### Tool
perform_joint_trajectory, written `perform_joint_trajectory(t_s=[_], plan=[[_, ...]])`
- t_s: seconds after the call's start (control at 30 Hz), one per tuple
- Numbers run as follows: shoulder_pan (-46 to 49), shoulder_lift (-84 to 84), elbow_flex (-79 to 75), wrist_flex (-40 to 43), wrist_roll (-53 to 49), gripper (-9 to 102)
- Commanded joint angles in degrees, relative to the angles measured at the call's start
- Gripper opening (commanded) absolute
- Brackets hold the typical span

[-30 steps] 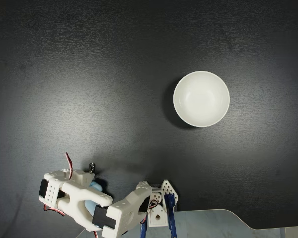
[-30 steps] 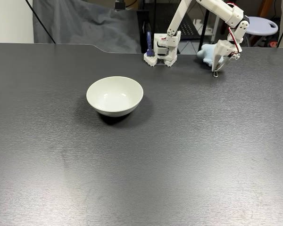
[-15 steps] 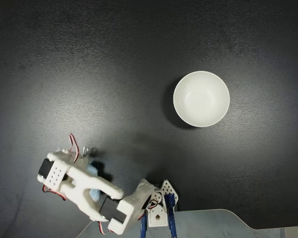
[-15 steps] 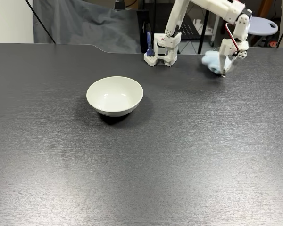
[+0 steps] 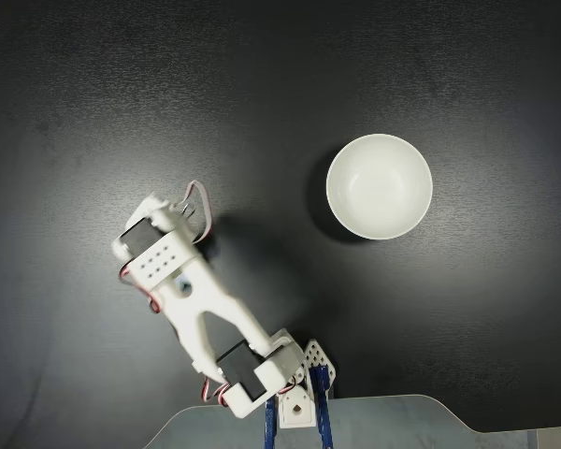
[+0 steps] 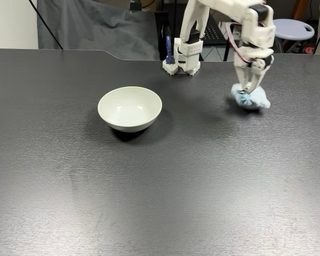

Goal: Grasp a skyblue doll and put it in the white bowl.

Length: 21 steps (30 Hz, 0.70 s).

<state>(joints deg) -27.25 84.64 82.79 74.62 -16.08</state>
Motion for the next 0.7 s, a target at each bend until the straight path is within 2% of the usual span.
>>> perform_joint_trajectory(t_s=[0.0, 0.37, 0.5, 0.67], plan=[[10.02, 6.68, -9.05, -0.09, 0.18, -1], [31.99, 6.77, -10.02, 0.00, 0.18, -1], [35.60, 8.61, -10.11, 0.00, 0.26, -1], [35.24, 16.88, -10.11, 0.00, 0.26, -1]])
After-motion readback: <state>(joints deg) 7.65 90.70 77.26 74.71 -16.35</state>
